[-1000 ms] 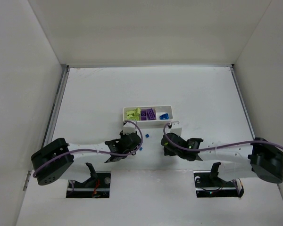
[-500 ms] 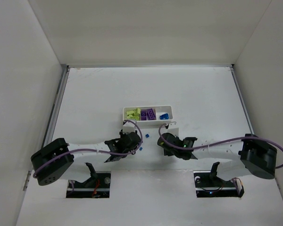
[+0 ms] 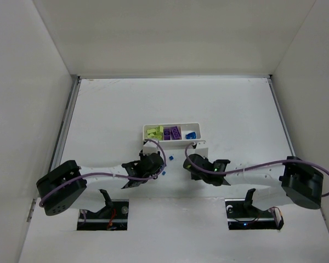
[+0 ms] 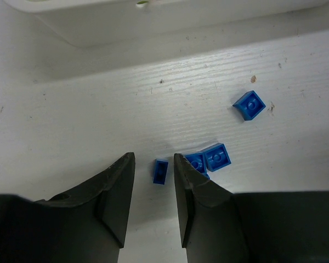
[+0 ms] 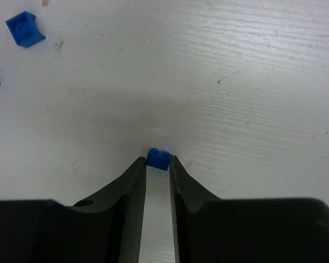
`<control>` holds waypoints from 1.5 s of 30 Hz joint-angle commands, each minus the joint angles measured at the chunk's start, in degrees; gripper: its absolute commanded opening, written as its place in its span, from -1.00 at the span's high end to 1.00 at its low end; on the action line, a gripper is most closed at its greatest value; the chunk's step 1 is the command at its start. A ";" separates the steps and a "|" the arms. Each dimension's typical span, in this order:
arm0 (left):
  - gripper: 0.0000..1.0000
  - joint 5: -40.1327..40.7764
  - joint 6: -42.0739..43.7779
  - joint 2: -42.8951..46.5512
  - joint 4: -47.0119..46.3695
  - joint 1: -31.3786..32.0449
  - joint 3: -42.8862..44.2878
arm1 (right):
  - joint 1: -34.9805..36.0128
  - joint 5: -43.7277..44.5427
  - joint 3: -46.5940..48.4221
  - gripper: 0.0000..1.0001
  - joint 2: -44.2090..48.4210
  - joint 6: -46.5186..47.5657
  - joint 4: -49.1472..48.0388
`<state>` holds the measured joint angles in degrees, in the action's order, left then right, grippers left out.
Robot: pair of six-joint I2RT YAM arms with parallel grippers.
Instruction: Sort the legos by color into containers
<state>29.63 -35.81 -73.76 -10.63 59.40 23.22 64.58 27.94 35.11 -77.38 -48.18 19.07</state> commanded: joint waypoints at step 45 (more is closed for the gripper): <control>0.83 -11.51 3.64 -13.85 -8.26 -5.12 28.35 | -22.96 1.59 -6.89 0.51 14.89 9.25 -24.69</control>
<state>21.80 -33.78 -83.55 -15.11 55.40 46.35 41.28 27.83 29.52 -63.94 -36.51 -1.54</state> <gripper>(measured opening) 0.088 0.242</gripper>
